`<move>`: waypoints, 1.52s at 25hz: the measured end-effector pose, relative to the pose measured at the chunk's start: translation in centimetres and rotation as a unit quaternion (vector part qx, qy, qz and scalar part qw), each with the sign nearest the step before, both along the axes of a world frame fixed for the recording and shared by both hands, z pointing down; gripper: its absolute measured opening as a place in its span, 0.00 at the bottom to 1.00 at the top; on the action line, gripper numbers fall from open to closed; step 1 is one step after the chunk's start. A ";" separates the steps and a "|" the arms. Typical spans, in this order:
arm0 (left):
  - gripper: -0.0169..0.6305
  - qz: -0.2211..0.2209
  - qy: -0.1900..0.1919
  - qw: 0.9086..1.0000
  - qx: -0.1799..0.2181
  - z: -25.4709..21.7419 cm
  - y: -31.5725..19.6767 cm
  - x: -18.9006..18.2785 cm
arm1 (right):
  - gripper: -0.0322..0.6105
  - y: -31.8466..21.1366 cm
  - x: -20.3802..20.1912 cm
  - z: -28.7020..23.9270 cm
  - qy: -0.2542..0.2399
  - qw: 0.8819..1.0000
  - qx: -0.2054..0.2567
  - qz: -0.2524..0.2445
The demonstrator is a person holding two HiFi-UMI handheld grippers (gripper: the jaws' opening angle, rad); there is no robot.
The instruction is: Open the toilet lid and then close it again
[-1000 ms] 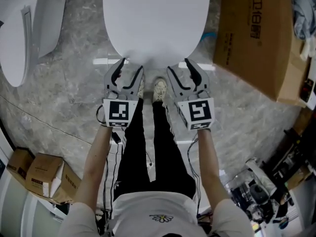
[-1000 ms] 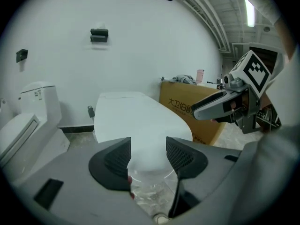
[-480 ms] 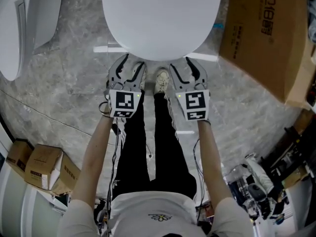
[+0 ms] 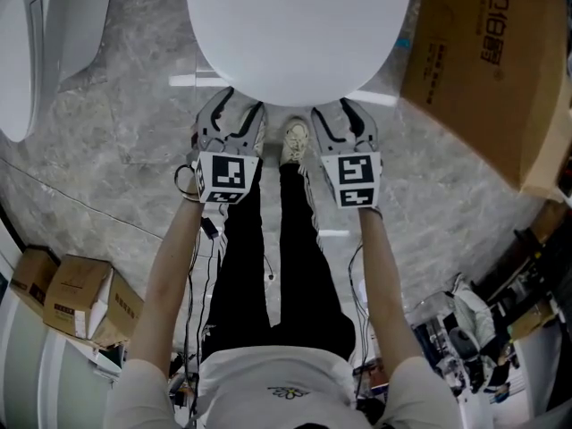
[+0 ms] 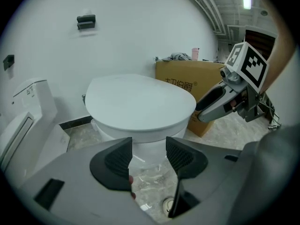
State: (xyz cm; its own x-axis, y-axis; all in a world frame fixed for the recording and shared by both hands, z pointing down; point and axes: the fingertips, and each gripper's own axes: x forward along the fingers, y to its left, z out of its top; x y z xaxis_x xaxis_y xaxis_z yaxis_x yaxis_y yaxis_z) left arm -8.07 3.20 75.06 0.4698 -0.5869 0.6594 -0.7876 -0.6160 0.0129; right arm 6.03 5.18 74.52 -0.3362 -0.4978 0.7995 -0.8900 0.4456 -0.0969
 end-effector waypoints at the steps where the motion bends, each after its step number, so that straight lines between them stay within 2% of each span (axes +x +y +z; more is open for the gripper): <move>1: 0.40 -0.002 0.001 1.000 0.000 0.1 -0.1 -0.1 | 0.41 0.1 -0.1 0.1 -0.003 1.000 -0.002 -0.001; 15: 0.40 -0.021 0.021 1.000 0.002 -0.7 -1.5 -0.3 | 0.41 -1.1 -0.1 -0.1 -0.029 0.998 0.005 0.048; 23: 0.40 -0.009 0.035 0.999 0.011 -1.7 -1.5 -0.2 | 0.41 -1.1 0.0 -1.2 -0.024 0.999 0.005 0.044; 30: 0.40 -0.013 0.068 0.997 0.033 -6.0 -1.7 0.1 | 0.41 -1.4 0.3 -5.5 -0.046 0.998 0.029 0.043; 38: 0.42 -0.033 0.128 0.990 0.049 -14.7 -3.0 0.3 | 0.41 -3.1 0.9 -14.2 -0.126 0.990 0.049 0.048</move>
